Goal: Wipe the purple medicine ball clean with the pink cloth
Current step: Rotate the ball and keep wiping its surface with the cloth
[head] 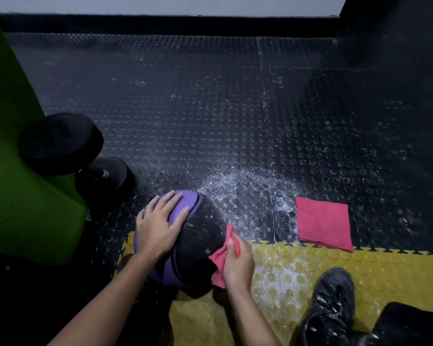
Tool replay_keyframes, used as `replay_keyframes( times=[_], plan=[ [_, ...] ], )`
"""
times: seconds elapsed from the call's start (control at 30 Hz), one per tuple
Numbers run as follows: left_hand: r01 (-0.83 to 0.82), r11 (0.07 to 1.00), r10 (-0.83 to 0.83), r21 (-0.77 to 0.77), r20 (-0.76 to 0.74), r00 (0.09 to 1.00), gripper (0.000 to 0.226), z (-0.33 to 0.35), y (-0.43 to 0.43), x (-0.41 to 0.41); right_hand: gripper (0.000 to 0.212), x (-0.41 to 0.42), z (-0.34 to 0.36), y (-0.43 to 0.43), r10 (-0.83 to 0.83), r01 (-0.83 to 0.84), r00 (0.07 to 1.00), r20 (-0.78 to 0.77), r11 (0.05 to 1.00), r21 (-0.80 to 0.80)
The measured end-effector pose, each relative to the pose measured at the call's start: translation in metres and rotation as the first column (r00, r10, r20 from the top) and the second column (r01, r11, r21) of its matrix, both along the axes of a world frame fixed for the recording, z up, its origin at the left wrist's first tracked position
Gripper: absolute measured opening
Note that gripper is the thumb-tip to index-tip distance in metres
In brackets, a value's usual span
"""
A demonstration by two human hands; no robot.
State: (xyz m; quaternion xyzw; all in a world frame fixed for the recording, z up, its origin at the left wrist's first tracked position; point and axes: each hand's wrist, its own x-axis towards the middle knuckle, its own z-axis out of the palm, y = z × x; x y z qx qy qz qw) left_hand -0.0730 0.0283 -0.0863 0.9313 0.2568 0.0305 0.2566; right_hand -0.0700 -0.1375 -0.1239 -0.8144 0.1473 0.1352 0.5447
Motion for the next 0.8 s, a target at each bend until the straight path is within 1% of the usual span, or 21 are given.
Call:
replay_keyframes(
  times=[0.03, 0.07, 0.13, 0.2, 0.23, 0.27, 0.3, 0.33, 0.37, 0.4, 0.43, 0.47, 0.5, 0.53, 0.57, 0.63, 0.67, 0.7, 0.73, 0.77, 0.8],
  plan=[
    [0.001, 1.0, -0.001, 0.024, -0.003, 1.0, 0.069, -0.002, -0.001, -0.001, 0.027, -0.001, 0.005, 0.006, 0.012, -0.011, 0.998, 0.06, 1.0, -0.015],
    [-0.013, 0.999, 0.013, 0.035, 0.006, 1.0, 0.073, -0.003, 0.001, -0.001, 0.026, -0.003, 0.012, 0.015, 0.035, -0.03, 0.986, 0.165, 0.999, -0.031],
    [-0.057, 0.998, 0.056, 0.024, 0.027, 0.998, 0.075, -0.004, 0.005, 0.0, 0.027, -0.009, 0.023, 0.035, 0.135, -0.112, 0.917, 0.376, 0.99, -0.083],
    [-0.105, 0.994, 0.105, -0.034, 0.025, 0.994, 0.07, -0.004, 0.012, 0.003, 0.031, -0.009, 0.019, 0.045, 0.234, -0.185, 0.841, 0.487, 0.972, -0.148],
    [-0.136, 0.988, 0.138, -0.068, 0.023, 0.99, 0.065, -0.005, 0.016, 0.006, 0.032, -0.007, 0.013, 0.045, 0.246, -0.193, 0.832, 0.497, 0.969, -0.158],
    [-0.172, 0.98, 0.175, -0.101, 0.022, 0.984, 0.059, -0.006, 0.019, 0.009, 0.033, -0.007, 0.005, 0.04, 0.229, -0.185, 0.849, 0.476, 0.973, -0.138],
    [-0.213, 0.968, 0.217, -0.13, 0.02, 0.976, 0.051, -0.006, 0.022, 0.012, 0.032, -0.007, -0.002, 0.033, 0.174, -0.148, 0.891, 0.419, 0.985, -0.093],
    [-0.252, 0.955, 0.257, -0.154, 0.017, 0.966, 0.045, -0.006, 0.025, 0.014, 0.033, -0.008, -0.009, 0.026, 0.095, -0.094, 0.945, 0.312, 0.995, -0.02],
    [-0.286, 0.943, 0.292, -0.168, 0.009, 0.956, 0.041, -0.006, 0.026, 0.016, 0.033, -0.009, -0.016, 0.02, 0.03, -0.037, 0.986, 0.164, 0.998, 0.045],
    [-0.314, 0.934, 0.318, -0.17, -0.004, 0.948, 0.041, -0.007, 0.027, 0.018, 0.033, -0.008, -0.02, 0.019, -0.019, 0.016, 0.999, 0.047, 0.997, 0.078],
    [-0.332, 0.929, 0.333, -0.163, -0.017, 0.943, 0.042, -0.007, 0.027, 0.019, 0.032, -0.007, -0.019, 0.022, -0.047, 0.045, 0.998, 0.029, 0.996, 0.075],
    [-0.346, 0.926, 0.346, -0.153, -0.028, 0.938, 0.043, -0.008, 0.027, 0.02, 0.03, -0.006, -0.014, 0.028, -0.059, 0.053, 0.993, 0.106, 0.997, 0.06],
    [-0.362, 0.921, 0.361, -0.142, -0.038, 0.932, 0.044, -0.008, 0.025, 0.021, 0.029, -0.005, -0.005, 0.037, -0.049, 0.04, 0.974, 0.223, 0.998, 0.048],
    [-0.382, 0.915, 0.38, -0.13, -0.043, 0.924, 0.044, -0.008, 0.023, 0.021, 0.029, -0.003, 0.006, 0.048, 0.004, -0.013, 0.942, 0.335, 1.0, 0.026],
    [-0.405, 0.906, 0.403, -0.122, -0.043, 0.914, 0.045, -0.007, 0.021, 0.021, 0.031, -0.001, 0.014, 0.059, 0.096, -0.092, 0.895, 0.436, 0.995, -0.029],
    [-0.453, 0.883, 0.451, -0.125, -0.05, 0.891, 0.046, -0.006, 0.019, 0.021, 0.032, 0.005, 0.023, 0.073, 0.268, -0.186, 0.781, 0.564, 0.962, -0.2],
    [-0.476, 0.869, 0.473, -0.135, -0.057, 0.879, 0.046, -0.006, 0.019, 0.02, 0.032, 0.009, 0.022, 0.074, 0.313, -0.203, 0.748, 0.585, 0.947, -0.248],
    [-0.499, 0.853, 0.496, -0.153, -0.064, 0.866, 0.046, -0.007, 0.02, 0.021, 0.032, 0.012, 0.018, 0.072, 0.321, -0.207, 0.741, 0.59, 0.945, -0.253],
    [-0.522, 0.835, 0.518, -0.173, -0.072, 0.853, 0.046, -0.007, 0.021, 0.022, 0.032, 0.014, 0.014, 0.067, 0.282, -0.2, 0.776, 0.563, 0.958, -0.205],
    [-0.54, 0.821, 0.535, -0.186, -0.08, 0.841, 0.046, -0.007, 0.022, 0.023, 0.031, 0.015, 0.008, 0.057, 0.198, -0.161, 0.856, 0.478, 0.98, -0.119],
    [-0.553, 0.811, 0.547, -0.19, -0.085, 0.833, 0.046, -0.007, 0.021, 0.023, 0.031, 0.018, 0.001, 0.047, 0.099, -0.096, 0.942, 0.32, 0.995, -0.024]
  ],
)
